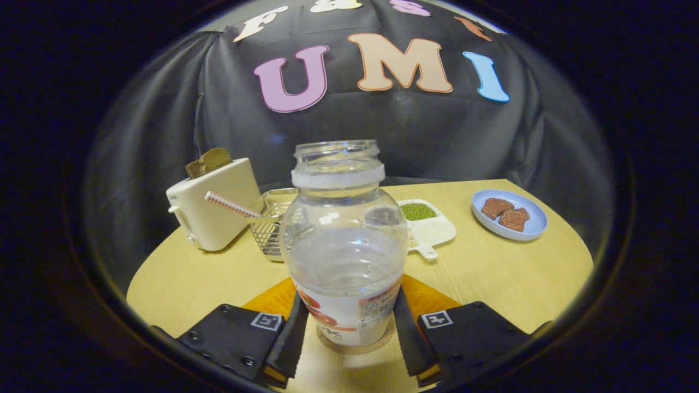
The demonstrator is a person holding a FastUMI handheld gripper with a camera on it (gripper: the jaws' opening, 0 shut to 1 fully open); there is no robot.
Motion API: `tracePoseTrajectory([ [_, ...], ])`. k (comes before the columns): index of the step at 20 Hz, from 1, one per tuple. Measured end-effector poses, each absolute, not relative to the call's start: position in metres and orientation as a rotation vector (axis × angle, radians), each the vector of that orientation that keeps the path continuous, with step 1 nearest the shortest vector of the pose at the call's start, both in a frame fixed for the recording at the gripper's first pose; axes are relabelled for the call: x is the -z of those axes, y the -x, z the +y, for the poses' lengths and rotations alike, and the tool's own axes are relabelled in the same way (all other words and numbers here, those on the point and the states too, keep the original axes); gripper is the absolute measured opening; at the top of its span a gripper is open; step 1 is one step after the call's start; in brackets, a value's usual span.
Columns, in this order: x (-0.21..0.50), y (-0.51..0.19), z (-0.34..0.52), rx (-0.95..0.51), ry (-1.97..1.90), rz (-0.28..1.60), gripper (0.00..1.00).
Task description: Take the bottle from table, then pour the juice into the cup, finally place the bottle on the coaster
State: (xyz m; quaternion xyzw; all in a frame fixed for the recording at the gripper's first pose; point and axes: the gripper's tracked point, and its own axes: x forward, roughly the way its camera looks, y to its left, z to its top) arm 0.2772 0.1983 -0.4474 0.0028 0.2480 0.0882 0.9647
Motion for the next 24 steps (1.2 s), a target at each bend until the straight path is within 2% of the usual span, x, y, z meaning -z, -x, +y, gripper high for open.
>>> tracePoseTrajectory([
  [16,0.451,-0.265,0.195,-0.189,-0.032,0.518,0.85],
  [18,0.453,-0.262,0.195,-0.191,-0.037,0.529,0.97],
  [24,0.45,-0.245,0.195,-0.209,-0.019,0.557,0.97],
])
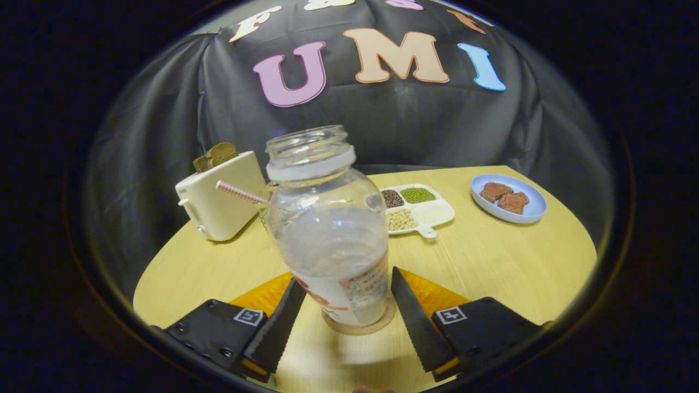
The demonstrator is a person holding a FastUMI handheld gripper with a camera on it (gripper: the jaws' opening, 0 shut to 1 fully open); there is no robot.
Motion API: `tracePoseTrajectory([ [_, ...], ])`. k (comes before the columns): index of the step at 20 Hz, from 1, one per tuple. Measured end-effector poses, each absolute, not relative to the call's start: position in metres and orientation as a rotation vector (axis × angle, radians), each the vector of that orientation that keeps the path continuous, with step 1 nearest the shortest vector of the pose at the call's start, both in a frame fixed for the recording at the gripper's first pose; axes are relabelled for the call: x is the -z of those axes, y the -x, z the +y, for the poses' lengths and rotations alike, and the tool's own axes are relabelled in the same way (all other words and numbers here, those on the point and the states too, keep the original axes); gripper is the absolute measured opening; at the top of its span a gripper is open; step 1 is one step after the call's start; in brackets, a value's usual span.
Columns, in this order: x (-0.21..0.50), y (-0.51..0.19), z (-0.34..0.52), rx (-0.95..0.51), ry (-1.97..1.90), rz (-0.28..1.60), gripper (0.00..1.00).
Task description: Take the bottle from table, then pour the juice into the cup, finally place the bottle on the coaster
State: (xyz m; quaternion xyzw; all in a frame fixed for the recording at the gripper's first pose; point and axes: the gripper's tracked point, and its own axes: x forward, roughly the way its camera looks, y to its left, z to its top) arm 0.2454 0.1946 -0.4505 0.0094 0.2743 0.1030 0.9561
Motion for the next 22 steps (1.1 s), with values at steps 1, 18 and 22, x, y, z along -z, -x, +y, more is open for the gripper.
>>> tracePoseTrajectory([
  [1,0.45,-0.242,0.196,-0.217,-0.017,0.562,0.97],
  [18,0.303,-0.138,0.141,-0.235,-0.071,0.533,0.97],
  [22,0.238,-0.121,0.118,-0.227,-0.073,0.459,0.97],
])
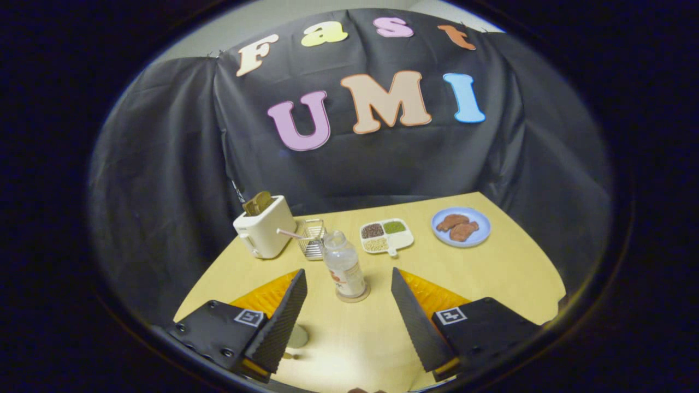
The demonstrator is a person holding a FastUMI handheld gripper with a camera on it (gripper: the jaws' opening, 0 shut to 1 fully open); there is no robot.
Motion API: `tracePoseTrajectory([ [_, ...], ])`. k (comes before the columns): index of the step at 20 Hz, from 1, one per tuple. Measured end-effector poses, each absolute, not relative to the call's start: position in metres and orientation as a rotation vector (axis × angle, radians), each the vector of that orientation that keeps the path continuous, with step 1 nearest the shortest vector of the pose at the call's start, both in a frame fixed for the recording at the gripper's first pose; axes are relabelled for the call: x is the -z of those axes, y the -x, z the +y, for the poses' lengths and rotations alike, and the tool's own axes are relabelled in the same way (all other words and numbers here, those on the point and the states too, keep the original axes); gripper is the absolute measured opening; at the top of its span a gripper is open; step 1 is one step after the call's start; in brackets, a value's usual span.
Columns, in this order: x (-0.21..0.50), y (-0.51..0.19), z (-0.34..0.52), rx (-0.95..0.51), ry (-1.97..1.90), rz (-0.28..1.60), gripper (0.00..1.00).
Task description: Take the bottle from table, then pour the juice into the cup, finally place the bottle on the coaster
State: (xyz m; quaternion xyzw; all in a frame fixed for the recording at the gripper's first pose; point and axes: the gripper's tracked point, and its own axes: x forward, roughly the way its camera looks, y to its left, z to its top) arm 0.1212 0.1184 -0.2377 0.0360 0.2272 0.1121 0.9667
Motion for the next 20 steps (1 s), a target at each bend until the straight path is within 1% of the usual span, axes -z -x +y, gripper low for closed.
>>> tracePoseTrajectory([
  [6,0.16,-0.094,0.086,-0.203,0.009,0.339,0.97],
  [10,0.117,-0.076,0.08,-0.204,-0.014,0.306,0.97],
  [14,0.085,-0.063,0.069,-0.191,-0.044,0.275,0.97],
  [20,0.06,-0.053,0.053,-0.191,-0.02,0.236,0.97],
])
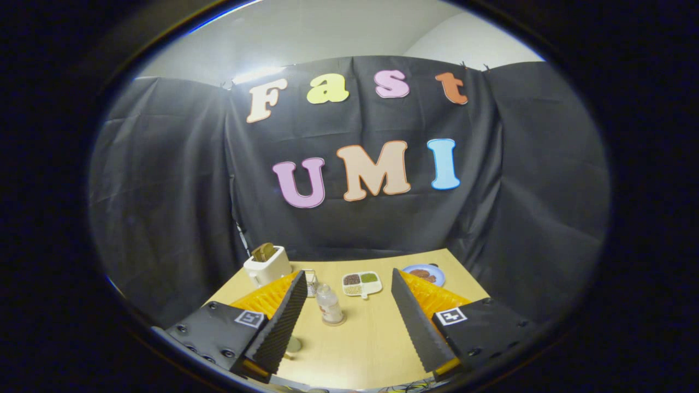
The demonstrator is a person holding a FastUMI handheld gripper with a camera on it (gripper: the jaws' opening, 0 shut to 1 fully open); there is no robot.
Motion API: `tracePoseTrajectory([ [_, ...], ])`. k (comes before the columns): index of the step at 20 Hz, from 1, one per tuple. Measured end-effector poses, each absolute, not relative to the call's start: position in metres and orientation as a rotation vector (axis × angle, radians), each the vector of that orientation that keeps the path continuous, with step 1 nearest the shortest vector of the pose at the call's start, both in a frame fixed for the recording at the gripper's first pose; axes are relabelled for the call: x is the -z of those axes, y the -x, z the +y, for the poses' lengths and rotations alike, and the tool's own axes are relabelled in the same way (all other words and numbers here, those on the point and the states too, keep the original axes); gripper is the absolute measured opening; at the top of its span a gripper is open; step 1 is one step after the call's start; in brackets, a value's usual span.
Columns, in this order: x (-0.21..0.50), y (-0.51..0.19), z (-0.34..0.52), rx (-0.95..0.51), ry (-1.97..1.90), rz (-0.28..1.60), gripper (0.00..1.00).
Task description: Take the bottle from table, then pour the juice into the cup, finally place the bottle on the coaster
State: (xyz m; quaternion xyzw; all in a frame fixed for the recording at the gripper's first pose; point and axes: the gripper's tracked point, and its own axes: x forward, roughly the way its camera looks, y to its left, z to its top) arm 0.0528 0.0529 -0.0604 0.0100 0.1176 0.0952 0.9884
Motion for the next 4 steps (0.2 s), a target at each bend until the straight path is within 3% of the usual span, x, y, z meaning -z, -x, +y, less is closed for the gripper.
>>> tracePoseTrajectory([
  [4,0.0539,-0.0503,0.043,-0.184,0.028,0.216,0.97],
])
